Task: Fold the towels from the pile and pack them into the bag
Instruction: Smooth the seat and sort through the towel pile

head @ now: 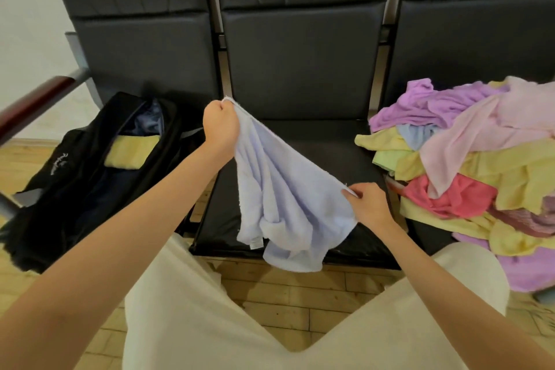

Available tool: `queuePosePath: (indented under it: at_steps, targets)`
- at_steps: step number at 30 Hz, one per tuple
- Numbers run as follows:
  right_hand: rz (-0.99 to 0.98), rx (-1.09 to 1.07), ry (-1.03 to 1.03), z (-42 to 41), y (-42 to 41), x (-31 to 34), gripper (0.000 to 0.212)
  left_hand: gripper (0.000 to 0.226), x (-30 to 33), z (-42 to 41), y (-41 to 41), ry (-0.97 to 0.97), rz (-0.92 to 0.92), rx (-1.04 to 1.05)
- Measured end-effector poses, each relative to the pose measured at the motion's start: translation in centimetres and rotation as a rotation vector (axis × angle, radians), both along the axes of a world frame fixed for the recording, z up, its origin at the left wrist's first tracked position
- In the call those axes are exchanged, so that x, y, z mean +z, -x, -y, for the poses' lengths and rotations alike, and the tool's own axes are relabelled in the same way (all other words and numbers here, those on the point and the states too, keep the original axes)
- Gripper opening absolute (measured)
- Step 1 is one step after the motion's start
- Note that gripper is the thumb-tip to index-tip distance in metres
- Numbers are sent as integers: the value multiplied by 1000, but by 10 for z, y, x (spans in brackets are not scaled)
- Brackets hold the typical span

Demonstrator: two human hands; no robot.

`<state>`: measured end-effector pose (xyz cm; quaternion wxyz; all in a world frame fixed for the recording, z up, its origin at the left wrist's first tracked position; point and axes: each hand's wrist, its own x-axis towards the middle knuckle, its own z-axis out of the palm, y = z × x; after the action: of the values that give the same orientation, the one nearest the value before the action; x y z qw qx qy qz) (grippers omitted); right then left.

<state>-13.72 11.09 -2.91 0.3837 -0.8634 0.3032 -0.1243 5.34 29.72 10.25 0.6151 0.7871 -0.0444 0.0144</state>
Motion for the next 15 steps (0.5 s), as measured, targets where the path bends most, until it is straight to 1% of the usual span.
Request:
queuePosePath:
  at_steps: [2,3,4,6,7,8,9,11,12,14,15]
  targets:
    - [-146,-39,-42,2,-6,-14,50,25,-18,-8,-11,-82,-128,3]
    - [-178,-75,-79,2,-11,-19,49,21,-27,-12,-14,-113,-195,-4]
    - [-169,-121,-132,-1,-17,-20,48,26,-34,-15,-17,-135,-254,-18]
    - [-26,-179,-276,-10,-31,-17,49,38,-45,-20,-20,-134,-333,-43]
    - [52,-186,-341,-17,-39,-13,50,39,-49,-22,-20,-114,-358,-44]
    - [90,-167,-388,-26,-47,-7,48,38,-54,-25,-22,-69,-386,-27]
    - [99,-111,-399,-36,-55,-3,41,35,-57,-29,-23,-12,-400,5]
    - [26,47,-332,-58,-67,-4,14,31,-63,-39,-29,84,-436,82]
    - [-34,114,-277,-66,-71,-8,7,32,-66,-47,-36,130,-451,120]
    - [-137,196,-121,-72,-73,-23,10,37,-74,-66,-52,209,-468,213]
    - [-180,192,-30,-71,-73,-28,9,39,-79,-78,-59,234,-483,256]
